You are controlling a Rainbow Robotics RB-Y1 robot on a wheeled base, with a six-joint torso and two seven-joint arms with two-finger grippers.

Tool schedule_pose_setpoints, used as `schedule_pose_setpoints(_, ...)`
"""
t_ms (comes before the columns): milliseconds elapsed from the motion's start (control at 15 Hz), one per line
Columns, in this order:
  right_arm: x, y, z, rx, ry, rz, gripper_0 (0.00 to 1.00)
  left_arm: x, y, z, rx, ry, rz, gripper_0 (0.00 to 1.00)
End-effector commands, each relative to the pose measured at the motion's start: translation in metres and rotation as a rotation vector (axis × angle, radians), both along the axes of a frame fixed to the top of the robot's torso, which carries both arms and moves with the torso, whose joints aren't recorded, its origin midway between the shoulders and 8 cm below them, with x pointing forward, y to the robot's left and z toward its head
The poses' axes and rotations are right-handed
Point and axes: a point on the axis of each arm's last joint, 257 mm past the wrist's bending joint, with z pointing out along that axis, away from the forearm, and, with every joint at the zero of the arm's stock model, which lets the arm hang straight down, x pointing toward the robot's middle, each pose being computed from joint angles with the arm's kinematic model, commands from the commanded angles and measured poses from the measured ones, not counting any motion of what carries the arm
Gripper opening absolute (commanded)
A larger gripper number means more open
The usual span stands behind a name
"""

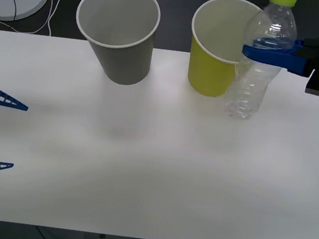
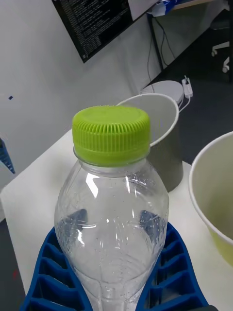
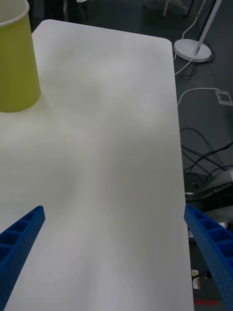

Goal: Put the can into the green bin and the plastic bottle into the gray bin

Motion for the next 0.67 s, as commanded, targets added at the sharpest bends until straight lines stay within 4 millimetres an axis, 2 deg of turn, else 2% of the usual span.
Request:
schedule_pose_setpoints(67, 0.009, 0.007, 0.008, -0.025, 0.000, 0.024, 0.00, 0.000, 0.000, 0.000, 0.000, 0.000, 0.000, 1.00)
schedule_pose_setpoints(400, 0.038, 0.018, 0.028, -0.070, -0.016, 0.040, 0.00, 0.000, 0.000, 0.000, 0.000, 0.000, 0.000, 1.00)
schedule_pose_setpoints(667, 0.061, 0.035, 0.043, -0.073, 0.015, 0.040, 0.00, 0.000, 0.000, 0.000, 0.000, 0.000, 0.000, 1.00)
